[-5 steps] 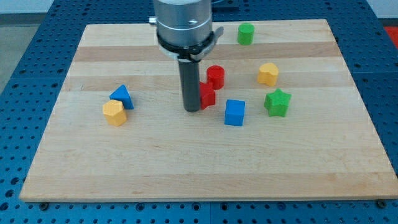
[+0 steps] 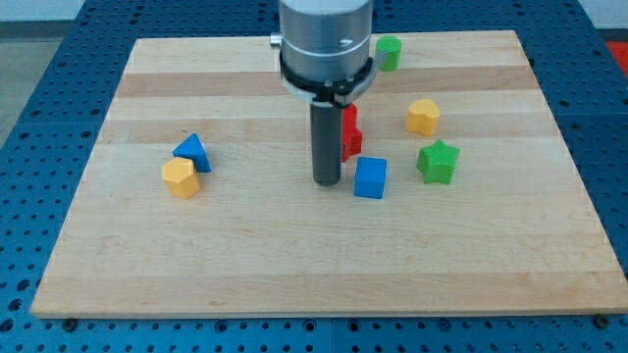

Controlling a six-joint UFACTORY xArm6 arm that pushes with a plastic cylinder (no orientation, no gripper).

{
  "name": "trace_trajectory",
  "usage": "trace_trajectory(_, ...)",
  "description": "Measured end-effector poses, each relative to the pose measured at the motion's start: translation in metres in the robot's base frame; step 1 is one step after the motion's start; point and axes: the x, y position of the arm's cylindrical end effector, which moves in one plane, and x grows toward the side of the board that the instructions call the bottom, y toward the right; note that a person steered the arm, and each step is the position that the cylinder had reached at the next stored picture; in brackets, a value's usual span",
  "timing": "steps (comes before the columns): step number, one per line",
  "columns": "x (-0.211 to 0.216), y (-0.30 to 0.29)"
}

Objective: Move the blue cube to the red star

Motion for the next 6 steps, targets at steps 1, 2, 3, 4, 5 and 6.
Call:
trace_trajectory(1, 0.036, 0.004)
trace_trajectory(2, 0.056, 0.030)
trace_trajectory(3, 0.050, 0.052)
trace_trajectory(4, 0.029, 0.053)
trace_trajectory(5, 0.013, 0.059)
trace_trajectory(6, -0.001, 0.075)
